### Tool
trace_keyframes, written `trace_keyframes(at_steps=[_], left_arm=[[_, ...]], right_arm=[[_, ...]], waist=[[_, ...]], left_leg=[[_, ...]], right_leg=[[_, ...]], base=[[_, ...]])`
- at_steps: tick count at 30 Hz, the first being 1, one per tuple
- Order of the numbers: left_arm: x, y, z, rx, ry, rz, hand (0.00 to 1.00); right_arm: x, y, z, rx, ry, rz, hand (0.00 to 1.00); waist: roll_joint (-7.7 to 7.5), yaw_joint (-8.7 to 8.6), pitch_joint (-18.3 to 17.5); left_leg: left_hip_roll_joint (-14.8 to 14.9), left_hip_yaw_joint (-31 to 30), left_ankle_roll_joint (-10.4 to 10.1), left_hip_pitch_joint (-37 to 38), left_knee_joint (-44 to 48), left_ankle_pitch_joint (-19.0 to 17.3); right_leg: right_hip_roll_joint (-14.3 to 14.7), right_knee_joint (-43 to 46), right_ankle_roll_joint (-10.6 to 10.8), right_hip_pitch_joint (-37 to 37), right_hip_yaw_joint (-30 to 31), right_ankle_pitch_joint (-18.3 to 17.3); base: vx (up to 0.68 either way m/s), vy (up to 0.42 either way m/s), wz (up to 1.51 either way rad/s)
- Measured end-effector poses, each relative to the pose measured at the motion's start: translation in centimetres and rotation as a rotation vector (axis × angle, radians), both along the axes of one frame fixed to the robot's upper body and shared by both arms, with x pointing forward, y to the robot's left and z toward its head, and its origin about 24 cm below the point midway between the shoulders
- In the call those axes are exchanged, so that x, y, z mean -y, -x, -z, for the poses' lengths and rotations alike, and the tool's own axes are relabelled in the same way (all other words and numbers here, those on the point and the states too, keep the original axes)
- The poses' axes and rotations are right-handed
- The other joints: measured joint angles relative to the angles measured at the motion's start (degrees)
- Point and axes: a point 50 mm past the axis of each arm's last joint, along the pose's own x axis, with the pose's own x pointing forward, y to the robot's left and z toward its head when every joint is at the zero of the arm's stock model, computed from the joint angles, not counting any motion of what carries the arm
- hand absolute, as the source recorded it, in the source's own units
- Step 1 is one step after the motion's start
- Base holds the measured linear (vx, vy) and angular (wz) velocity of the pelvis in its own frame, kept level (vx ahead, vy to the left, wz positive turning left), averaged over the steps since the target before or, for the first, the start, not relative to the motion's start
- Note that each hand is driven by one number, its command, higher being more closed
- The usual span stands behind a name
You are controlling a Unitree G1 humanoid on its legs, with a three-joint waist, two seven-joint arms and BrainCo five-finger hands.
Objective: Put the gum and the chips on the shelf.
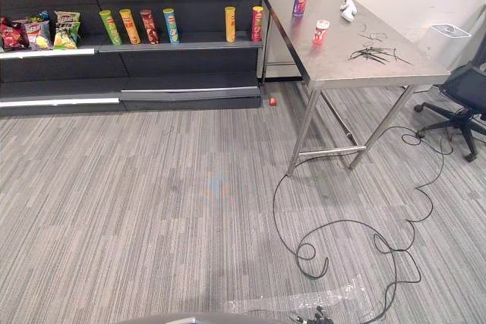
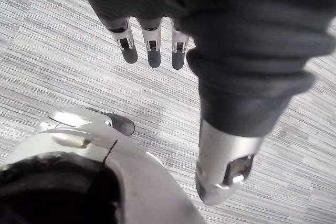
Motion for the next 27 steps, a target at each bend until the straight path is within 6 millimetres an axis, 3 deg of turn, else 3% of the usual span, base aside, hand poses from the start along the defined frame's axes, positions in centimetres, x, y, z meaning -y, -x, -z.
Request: trace_keyframes(at_steps=[27], left_arm=[[-0.17, -0.45, -0.23, 0.061, -0.048, -0.007, 0.0]], right_arm=[[-0.14, -0.37, -0.14, 0.04, 0.008, -0.009, 0.0]], waist=[[-0.24, -0.03, 0.85]], left_leg=[[-0.04, -0.57, -0.12, 0.66, -0.35, 0.36]], right_leg=[[-0.06, -0.04, -0.26, 0.54, -0.99, 0.17]], base=[[0.0, -0.001, 0.0]])
